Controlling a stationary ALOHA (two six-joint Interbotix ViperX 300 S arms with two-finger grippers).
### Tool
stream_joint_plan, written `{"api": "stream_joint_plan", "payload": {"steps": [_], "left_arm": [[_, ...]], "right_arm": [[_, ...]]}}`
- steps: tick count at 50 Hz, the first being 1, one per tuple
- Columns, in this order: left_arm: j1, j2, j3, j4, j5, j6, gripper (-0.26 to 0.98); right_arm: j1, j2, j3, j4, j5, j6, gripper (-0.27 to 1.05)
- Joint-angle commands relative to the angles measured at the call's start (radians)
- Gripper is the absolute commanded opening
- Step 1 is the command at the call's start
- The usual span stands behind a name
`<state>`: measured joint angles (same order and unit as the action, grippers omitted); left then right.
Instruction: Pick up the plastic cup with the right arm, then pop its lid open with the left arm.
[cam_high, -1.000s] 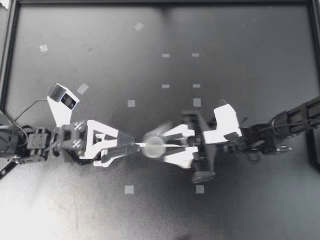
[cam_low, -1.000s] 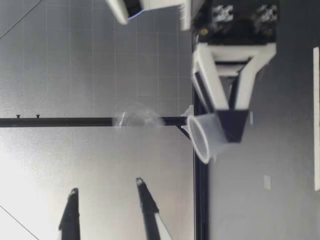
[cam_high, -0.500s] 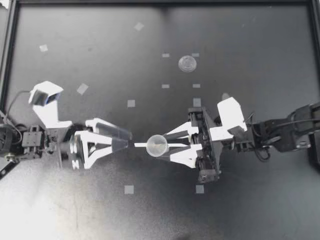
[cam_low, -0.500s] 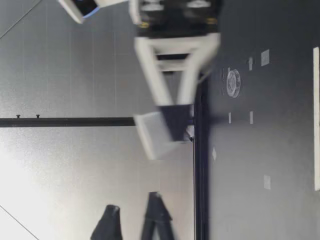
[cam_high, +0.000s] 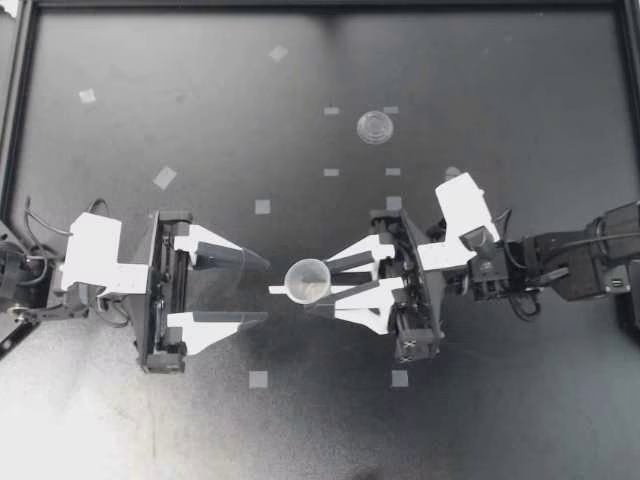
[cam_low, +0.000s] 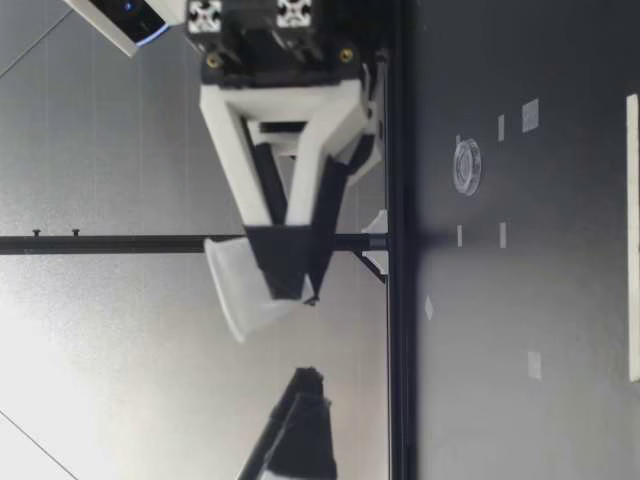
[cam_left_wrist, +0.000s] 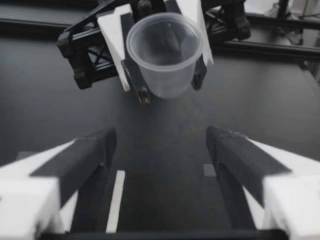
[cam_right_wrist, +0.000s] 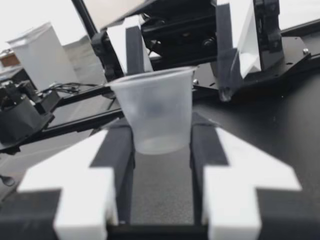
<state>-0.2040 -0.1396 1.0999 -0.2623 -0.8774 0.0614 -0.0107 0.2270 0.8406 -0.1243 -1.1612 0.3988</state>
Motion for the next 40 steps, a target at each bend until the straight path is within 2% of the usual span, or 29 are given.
{"api": "stream_joint_plan", "payload": {"steps": [1,40], "left_arm": [[0.003,-0.025,-0.014,0.005,-0.003,0.000,0.65],[0.003,-0.035,-0.014,0.003,0.006,0.000,0.65]], "right_arm": [[0.003,-0.005,-0.018,-0.002,-0.003,-0.003,0.30],[0.003,-0.002,-0.021,-0.014,0.021,-0.043,0.30]]}}
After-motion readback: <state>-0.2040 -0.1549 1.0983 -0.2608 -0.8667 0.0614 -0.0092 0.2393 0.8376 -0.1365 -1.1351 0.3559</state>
